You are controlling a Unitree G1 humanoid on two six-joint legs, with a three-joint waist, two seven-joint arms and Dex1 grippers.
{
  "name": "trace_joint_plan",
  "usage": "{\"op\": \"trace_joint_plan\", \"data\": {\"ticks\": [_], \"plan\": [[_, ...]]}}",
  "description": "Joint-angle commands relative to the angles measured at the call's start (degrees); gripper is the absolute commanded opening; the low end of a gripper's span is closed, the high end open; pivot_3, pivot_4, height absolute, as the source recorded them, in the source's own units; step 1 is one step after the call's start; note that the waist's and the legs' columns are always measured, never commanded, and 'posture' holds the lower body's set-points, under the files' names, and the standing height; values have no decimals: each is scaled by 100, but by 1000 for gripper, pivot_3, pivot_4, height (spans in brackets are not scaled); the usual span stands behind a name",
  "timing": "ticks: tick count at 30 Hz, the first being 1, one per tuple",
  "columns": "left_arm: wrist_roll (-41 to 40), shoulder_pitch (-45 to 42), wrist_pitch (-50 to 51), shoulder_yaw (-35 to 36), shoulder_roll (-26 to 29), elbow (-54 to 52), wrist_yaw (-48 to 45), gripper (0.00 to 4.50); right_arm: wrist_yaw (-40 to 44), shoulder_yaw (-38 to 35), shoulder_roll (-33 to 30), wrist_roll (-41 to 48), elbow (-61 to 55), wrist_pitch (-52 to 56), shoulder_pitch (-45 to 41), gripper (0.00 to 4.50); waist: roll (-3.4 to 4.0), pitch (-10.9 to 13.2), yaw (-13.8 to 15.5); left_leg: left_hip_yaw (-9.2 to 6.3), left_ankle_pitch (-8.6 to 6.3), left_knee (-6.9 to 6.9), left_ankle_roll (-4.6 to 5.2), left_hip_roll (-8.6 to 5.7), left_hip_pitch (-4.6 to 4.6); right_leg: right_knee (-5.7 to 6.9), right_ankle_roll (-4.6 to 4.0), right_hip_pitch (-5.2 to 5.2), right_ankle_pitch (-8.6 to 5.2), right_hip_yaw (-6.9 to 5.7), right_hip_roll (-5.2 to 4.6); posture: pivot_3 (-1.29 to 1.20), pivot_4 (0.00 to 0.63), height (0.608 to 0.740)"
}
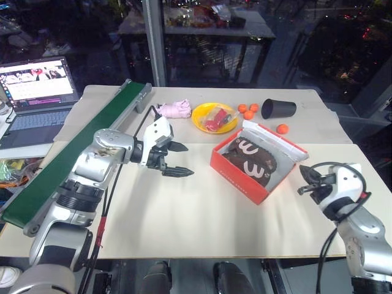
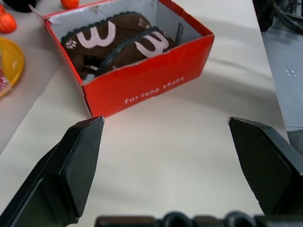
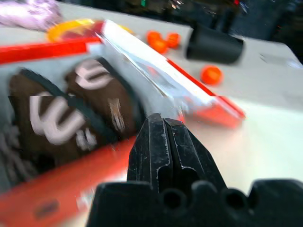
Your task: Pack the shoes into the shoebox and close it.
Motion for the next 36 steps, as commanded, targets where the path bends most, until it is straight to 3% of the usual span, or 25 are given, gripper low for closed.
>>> {"op": "trace_joint_plan", "data": {"ticks": [1,7,13,18,24,31,36], "plan": [[-17,-109,-81,78,32,-95,-21,4500,23,626,-196,-614,501,41,-104,84,0,0,-15,0,0,1,0,0,2,0,0,2,0,0,0,0,150,740],[90,-256,-355,39,-8,330,-116,4500,296,1769,213,-947,822,-36,-939,84,6,-1,-73,0,0,-1,1,0,8,7,-2,-1,-1,5,3,0,150,740],[167,-375,-440,3,-89,509,-124,4500,873,2582,861,-469,-132,312,-1309,84,5,-1,-36,-5,0,-4,0,1,5,8,0,-2,-2,1,6,0,150,740],[118,-339,-319,44,-66,304,-138,4500,967,2397,477,-349,-638,908,-877,84,4,-1,127,-9,-1,6,1,-8,-16,0,-2,0,-2,1,3,0,150,740],[80,-272,-281,43,-100,171,-79,4500,475,1638,206,-433,-317,908,-424,84,4,-2,145,-9,-1,10,1,-9,-14,1,-3,2,-4,3,3,0,150,740],[116,-322,-318,22,-186,265,-56,4500,-44,915,689,-403,848,14,-768,84,3,-2,72,-11,-1,4,1,-5,-8,4,-3,2,-4,7,9,0,150,740],[125,-343,-306,19,-196,258,-40,4500,-272,985,579,-905,2830,-1173,-1650,84,3,-2,15,-10,0,10,1,-8,-7,3,0,6,-3,8,7,0,150,740]]}}
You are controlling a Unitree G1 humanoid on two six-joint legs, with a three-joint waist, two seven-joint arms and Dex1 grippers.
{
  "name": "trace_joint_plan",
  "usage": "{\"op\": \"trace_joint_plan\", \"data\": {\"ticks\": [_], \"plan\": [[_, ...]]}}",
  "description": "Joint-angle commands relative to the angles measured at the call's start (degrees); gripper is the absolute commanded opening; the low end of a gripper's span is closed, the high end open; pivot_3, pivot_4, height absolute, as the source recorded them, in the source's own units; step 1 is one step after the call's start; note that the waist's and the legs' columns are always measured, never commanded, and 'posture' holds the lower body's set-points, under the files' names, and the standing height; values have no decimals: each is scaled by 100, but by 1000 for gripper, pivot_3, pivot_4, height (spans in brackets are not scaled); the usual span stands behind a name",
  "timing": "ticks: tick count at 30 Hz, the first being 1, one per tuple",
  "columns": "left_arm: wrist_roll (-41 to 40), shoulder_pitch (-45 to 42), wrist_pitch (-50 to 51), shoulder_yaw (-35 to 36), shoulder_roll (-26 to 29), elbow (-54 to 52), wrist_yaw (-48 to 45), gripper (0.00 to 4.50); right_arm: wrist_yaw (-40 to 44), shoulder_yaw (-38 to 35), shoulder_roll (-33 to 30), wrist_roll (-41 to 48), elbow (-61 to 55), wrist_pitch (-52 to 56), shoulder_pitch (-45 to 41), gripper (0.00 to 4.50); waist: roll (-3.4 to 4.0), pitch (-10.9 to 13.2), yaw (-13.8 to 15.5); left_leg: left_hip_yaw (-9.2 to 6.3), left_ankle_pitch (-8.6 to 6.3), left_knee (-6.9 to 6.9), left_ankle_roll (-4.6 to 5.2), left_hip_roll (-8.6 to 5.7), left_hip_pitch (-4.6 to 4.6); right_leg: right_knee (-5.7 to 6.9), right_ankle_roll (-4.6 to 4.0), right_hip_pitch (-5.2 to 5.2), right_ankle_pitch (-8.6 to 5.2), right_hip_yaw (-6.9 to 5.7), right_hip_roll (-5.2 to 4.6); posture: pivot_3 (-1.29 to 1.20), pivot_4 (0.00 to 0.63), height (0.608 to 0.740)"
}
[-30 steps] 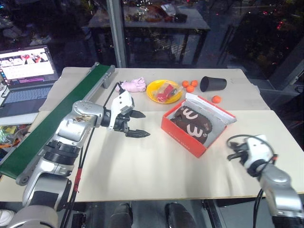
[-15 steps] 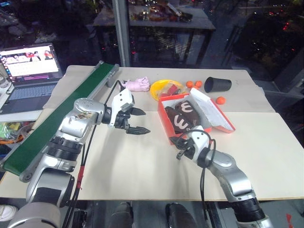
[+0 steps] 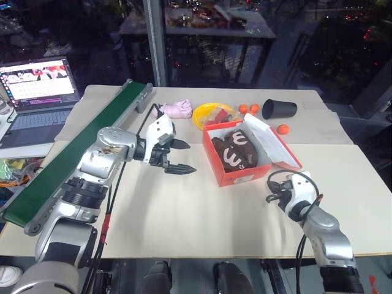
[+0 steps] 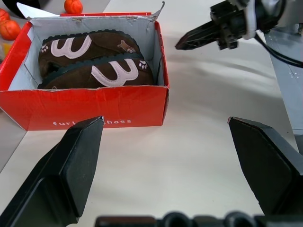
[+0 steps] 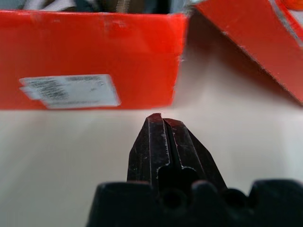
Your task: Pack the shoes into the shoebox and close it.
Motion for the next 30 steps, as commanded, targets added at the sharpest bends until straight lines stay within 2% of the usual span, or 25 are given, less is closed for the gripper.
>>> {"op": "trace_joint_plan", "data": {"ticks": [1,8,16,22,30], "plan": [[4,-120,-7,55,24,-162,23,4500,-138,-101,-120,-221,807,-817,-396,84,0,0,-23,0,0,-1,0,0,0,0,0,-1,0,0,0,0,150,740],[-47,-7,110,129,166,-333,51,4500,-374,4,-176,-603,1543,-1588,-907,84,1,0,-62,-5,0,-11,0,-2,-1,2,-8,-3,3,0,1,0,150,740],[-98,59,194,147,229,-461,108,4500,-1079,11,-237,-1084,1959,-2533,-1382,84,1,1,-78,-5,0,-11,0,-2,3,4,-8,-2,3,1,1,0,150,740],[-92,80,222,150,271,-504,99,4500,-797,67,-225,-921,1258,-3110,-1351,84,1,1,-91,-5,0,-10,0,-2,3,6,-7,-2,2,2,2,0,150,740],[-88,125,202,207,336,-518,161,4500,50,465,-106,-565,-162,-2354,-971,84,1,1,-76,-6,0,-11,0,-2,3,7,-7,-2,2,2,2,0,150,740]]}}
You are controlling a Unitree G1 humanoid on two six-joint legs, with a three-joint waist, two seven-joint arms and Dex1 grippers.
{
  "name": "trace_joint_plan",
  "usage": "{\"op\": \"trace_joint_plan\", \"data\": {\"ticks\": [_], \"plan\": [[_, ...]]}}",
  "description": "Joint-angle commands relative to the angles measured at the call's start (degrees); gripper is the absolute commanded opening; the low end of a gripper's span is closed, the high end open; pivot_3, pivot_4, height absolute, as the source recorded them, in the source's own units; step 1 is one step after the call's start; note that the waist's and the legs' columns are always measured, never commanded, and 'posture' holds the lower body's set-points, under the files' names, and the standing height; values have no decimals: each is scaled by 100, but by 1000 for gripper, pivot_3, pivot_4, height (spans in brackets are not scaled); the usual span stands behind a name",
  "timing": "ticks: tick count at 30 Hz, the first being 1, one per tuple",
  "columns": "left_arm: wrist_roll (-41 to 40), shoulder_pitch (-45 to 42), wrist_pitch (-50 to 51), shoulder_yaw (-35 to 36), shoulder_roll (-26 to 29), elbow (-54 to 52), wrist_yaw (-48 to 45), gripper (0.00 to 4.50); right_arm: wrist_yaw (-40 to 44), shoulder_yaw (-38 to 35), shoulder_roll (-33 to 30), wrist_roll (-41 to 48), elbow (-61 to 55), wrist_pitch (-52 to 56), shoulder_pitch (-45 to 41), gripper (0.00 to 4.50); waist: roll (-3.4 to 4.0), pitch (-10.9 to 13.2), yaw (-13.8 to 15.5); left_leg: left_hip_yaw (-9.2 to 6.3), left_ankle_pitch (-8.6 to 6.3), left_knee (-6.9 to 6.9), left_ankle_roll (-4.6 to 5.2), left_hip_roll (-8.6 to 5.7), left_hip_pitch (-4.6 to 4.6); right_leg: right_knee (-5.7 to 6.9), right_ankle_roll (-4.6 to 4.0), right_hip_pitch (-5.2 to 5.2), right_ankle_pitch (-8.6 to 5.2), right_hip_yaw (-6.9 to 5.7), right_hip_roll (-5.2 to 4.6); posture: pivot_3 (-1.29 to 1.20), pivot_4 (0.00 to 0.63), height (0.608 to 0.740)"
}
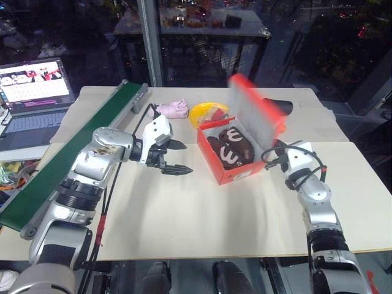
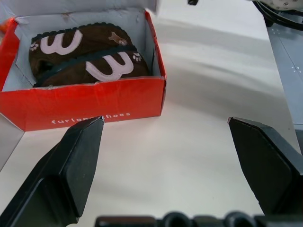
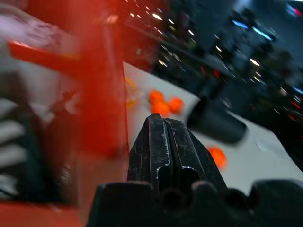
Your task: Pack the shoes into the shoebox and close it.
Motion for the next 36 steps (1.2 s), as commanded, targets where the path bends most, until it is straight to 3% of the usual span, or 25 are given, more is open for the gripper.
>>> {"op": "trace_joint_plan", "data": {"ticks": [1,5,10,15,19,23,29,30,31,32,34,36], "plan": [[-55,4,-20,180,65,-216,60,4500,241,67,22,262,-623,384,49,84,0,0,8,1,0,0,0,0,0,0,0,1,0,0,-1,0,150,740],[-90,90,36,231,69,-301,144,4500,335,170,165,431,-702,962,-337,84,0,0,9,1,0,4,0,0,0,2,0,1,0,0,-1,0,150,740],[-60,282,11,339,-13,-371,433,4500,470,374,659,611,65,1769,-1424,84,2,1,-79,0,0,4,0,4,2,13,-4,-4,2,2,3,0,150,740],[-37,410,15,387,-137,-378,727,4500,849,1330,740,-250,1463,2085,-1861,84,0,0,-19,-4,0,0,1,4,2,10,-20,-1,9,-3,4,0,150,740],[-54,478,-3,380,-216,-438,880,4500,965,1459,870,-354,2076,1863,-1998,84,-13,-8,2,-1,0,3,0,2,5,10,-22,5,10,-2,3,0,150,740],[-70,498,15,428,-317,-443,1030,4500,1060,1340,847,-220,1821,1868,-1844,84,-15,-10,-1,-3,0,4,0,6,16,14,-18,10,8,-4,5,0,150,740],[-81,544,-60,414,-433,-408,1131,4500,1324,873,673,388,343,2356,-1420,84,-14,-9,17,-5,0,-4,0,6,8,12,-22,3,8,-4,5,0,150,740],[-86,547,-78,403,-449,-404,1119,4500,1380,769,585,519,-17,2540,-1339,593,-13,-8,19,-4,0,-4,0,5,5,12,-22,-1,8,-4,5,0,150,740],[-95,553,-95,393,-466,-396,1100,4500,1439,656,437,638,-459,2734,-1231,730,-11,-6,24,-5,0,-3,0,5,3,13,-23,-2,9,-4,5,0,150,740],[-109,560,-115,393,-488,-388,1081,4500,1504,529,284,774,-898,2980,-1115,1224,-7,-4,35,-5,0,-2,0,5,1,14,-23,-2,9,-4,5,0,150,740],[-169,591,-166,433,-534,-372,1030,4500,1584,309,-45,978,-1617,3428,-884,1679,-5,-3,53,-5,0,2,0,2,-1,14,-22,-3,8,-5,3,0,150,740],[-217,644,-263,481,-563,-374,977,4500,1618,116,-322,1150,-2103,3769,-675,2436,-5,-3,56,-4,0,3,0,3,-1,13,-20,-2,7,-5,3,0,150,740]]}}
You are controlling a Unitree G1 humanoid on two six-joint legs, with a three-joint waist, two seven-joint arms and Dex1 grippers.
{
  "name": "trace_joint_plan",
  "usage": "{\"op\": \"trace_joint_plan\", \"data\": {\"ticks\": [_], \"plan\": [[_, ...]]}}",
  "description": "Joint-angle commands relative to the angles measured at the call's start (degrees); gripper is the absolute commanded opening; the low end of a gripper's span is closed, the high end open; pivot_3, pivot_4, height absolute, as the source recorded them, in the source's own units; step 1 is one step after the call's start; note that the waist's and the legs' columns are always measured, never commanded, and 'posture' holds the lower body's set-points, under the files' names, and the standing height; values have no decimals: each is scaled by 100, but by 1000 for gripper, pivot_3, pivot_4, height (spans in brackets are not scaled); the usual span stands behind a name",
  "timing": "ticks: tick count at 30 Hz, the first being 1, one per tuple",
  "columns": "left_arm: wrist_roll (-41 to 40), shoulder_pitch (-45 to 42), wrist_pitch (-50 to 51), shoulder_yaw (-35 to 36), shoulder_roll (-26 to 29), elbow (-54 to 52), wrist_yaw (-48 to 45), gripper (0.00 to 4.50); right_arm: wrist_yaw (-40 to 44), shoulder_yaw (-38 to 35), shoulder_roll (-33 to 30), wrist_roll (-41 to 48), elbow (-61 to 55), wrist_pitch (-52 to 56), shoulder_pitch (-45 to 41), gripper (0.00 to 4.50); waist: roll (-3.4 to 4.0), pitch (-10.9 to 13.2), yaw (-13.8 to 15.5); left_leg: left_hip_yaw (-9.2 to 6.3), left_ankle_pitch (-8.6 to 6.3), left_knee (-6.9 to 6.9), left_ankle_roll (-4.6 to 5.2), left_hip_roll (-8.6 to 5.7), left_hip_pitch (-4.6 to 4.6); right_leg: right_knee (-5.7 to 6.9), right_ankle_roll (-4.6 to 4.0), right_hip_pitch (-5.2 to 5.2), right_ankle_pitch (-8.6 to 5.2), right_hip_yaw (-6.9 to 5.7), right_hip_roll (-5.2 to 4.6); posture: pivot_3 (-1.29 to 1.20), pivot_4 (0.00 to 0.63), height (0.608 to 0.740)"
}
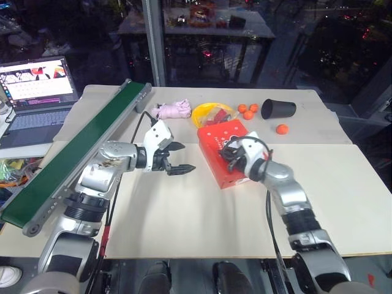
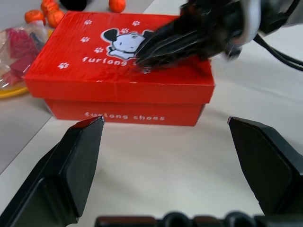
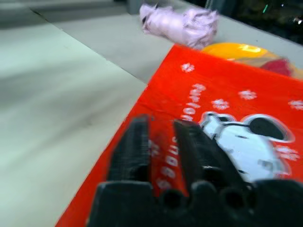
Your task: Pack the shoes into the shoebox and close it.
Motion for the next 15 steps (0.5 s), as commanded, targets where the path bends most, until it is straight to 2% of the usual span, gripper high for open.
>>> {"op": "trace_joint_plan", "data": {"ticks": [1,6,9,15], "plan": [[-183,37,-276,179,-55,-134,-103,4500,65,-514,-422,415,-1119,615,215,2810,0,0,0,0,0,-1,0,0,0,-1,0,0,0,0,0,0,150,740],[-172,563,-854,404,-119,-146,62,4500,344,-1375,-1255,719,-1960,1011,1535,4481,0,0,15,1,-1,-7,0,1,2,-8,-2,1,-3,0,0,0,150,740],[-124,1086,-1062,468,-68,-232,148,4500,337,-1742,-1380,687,-1993,854,2425,4481,0,-1,23,6,-1,-5,1,-2,1,-12,-3,1,-3,3,-4,0,150,740],[-62,1862,-1631,885,-266,260,768,4500,-304,-2423,-546,979,-1885,428,3266,4481,1,-2,-28,7,-1,1,1,3,17,-6,21,8,-15,5,-3,0,150,740]]}}
